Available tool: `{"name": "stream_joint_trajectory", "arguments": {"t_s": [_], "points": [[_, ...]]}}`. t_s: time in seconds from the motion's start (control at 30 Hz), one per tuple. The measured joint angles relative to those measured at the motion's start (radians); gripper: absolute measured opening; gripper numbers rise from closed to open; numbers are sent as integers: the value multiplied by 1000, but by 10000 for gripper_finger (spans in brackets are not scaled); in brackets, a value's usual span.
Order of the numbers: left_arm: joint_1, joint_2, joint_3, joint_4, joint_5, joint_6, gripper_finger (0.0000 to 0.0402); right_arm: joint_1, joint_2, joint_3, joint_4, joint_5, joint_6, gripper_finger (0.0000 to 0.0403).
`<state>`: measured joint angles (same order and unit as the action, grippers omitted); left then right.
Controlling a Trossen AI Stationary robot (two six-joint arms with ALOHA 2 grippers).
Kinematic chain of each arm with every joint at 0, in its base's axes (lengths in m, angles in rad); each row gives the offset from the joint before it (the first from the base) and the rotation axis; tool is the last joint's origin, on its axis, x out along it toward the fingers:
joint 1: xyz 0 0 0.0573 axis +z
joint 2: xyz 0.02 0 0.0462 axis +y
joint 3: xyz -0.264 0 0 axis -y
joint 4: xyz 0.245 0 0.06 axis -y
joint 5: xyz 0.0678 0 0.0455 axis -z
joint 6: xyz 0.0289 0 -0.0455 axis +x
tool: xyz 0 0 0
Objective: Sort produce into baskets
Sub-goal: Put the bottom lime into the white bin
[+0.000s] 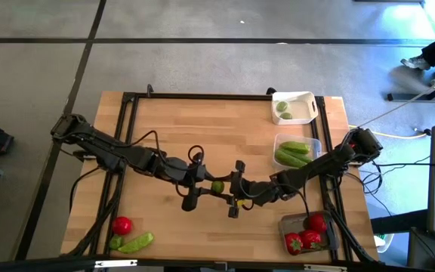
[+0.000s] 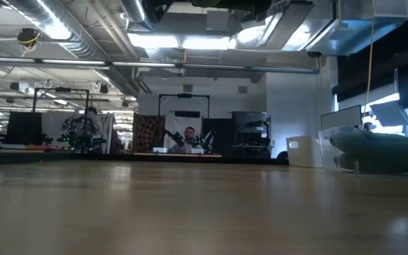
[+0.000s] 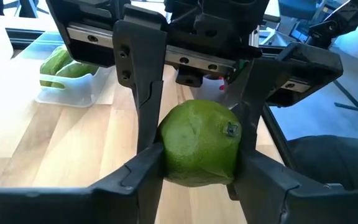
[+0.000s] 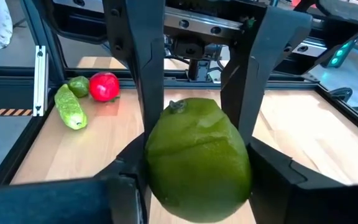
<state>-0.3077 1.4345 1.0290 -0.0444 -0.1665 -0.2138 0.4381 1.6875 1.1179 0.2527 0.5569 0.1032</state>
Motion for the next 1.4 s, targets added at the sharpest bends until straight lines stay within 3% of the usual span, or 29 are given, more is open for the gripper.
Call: {"name": "stream_joint_trajectory", "arguments": {"t_s": [0.3,0.73,0.97,1.23,1.4], "points": [[-1,-18,0,-29,5,-24,261,-2,0,0,-2,-1,-7,172],[-3,-107,0,-218,-1,-47,267,1,-1,40,-96,28,-51,172],[-4,-106,0,-315,-5,-76,267,3,-7,134,-382,169,-26,172],[-4,-104,0,-324,-30,-78,267,0,-53,259,-898,365,218,172],[-4,-104,0,-314,-30,-69,267,-28,-122,272,-1214,385,441,172]]}}
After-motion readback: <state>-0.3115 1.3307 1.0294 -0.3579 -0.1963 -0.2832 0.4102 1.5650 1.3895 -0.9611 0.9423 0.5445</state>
